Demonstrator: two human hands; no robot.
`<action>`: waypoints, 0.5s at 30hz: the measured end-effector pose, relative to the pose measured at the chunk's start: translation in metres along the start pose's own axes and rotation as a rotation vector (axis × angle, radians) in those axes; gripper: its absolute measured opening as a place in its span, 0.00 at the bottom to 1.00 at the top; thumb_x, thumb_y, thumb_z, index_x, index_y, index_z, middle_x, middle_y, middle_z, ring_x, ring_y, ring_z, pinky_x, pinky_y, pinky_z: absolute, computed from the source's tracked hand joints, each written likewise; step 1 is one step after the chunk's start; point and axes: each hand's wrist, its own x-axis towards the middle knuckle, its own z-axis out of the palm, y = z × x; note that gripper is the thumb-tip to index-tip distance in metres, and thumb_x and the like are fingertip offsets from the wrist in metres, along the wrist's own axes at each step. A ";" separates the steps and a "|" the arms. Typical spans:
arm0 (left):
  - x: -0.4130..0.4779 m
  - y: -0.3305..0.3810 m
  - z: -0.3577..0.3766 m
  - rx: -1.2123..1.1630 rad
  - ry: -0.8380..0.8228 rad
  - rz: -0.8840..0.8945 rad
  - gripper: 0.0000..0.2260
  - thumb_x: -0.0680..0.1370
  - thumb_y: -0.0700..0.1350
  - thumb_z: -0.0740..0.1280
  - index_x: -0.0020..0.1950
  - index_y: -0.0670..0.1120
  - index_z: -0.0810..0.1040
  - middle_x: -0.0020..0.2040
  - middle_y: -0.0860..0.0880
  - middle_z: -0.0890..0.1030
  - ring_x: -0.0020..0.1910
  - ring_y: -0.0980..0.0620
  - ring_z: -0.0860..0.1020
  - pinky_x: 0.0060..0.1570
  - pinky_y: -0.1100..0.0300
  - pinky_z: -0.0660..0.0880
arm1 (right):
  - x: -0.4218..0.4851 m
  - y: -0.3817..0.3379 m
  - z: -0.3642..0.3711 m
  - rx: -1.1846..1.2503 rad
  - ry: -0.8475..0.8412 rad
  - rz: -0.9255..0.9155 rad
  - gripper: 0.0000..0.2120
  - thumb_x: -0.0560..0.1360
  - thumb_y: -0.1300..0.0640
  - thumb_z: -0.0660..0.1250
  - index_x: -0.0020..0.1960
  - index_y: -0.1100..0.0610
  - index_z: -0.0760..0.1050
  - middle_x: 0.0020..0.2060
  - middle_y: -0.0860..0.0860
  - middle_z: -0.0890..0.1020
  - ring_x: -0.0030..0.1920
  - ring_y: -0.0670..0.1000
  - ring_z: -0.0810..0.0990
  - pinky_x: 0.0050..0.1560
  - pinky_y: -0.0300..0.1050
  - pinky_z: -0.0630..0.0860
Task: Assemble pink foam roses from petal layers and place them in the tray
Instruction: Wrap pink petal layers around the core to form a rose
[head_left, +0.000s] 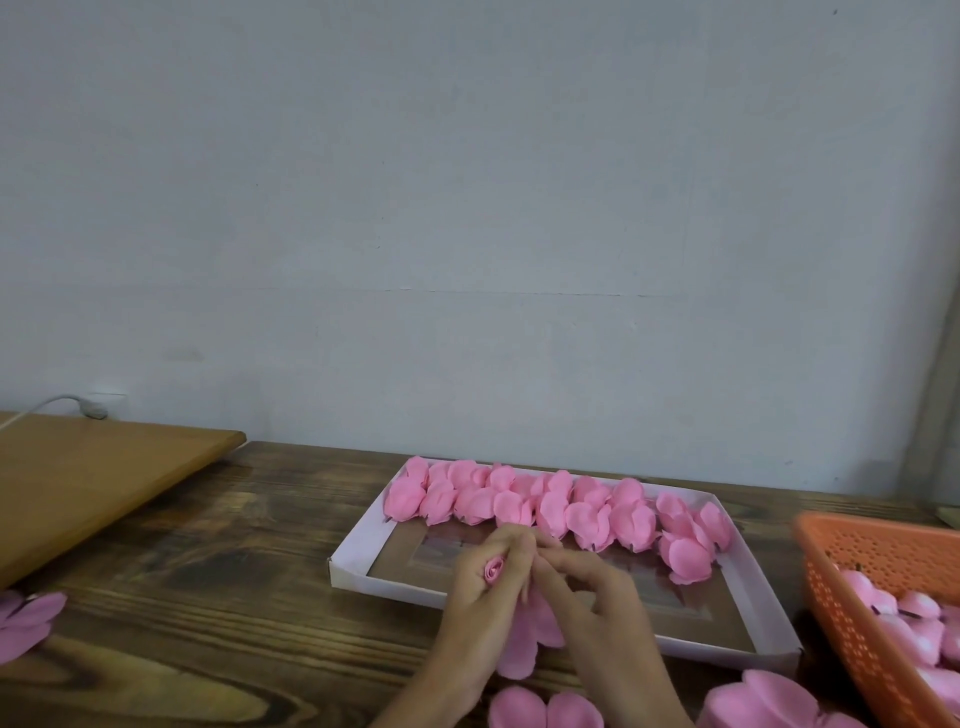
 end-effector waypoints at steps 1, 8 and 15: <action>0.000 0.000 -0.001 0.008 0.001 -0.002 0.15 0.83 0.55 0.64 0.52 0.47 0.86 0.49 0.43 0.85 0.49 0.50 0.83 0.48 0.60 0.78 | 0.000 -0.001 0.000 -0.031 0.018 -0.041 0.17 0.79 0.58 0.71 0.38 0.40 0.86 0.44 0.42 0.86 0.48 0.40 0.81 0.46 0.35 0.76; 0.002 0.002 0.000 -0.054 0.091 0.021 0.21 0.80 0.60 0.67 0.43 0.41 0.78 0.44 0.40 0.79 0.45 0.46 0.79 0.51 0.48 0.78 | -0.001 -0.001 0.002 -0.152 -0.053 -0.117 0.11 0.81 0.60 0.67 0.53 0.47 0.86 0.52 0.41 0.85 0.59 0.49 0.77 0.61 0.44 0.73; 0.000 0.006 0.002 -0.072 0.107 0.028 0.11 0.84 0.56 0.64 0.48 0.50 0.74 0.46 0.49 0.79 0.40 0.51 0.75 0.42 0.59 0.74 | -0.007 -0.007 -0.001 -0.227 -0.128 -0.181 0.21 0.78 0.57 0.72 0.54 0.28 0.81 0.48 0.34 0.82 0.57 0.39 0.72 0.51 0.29 0.68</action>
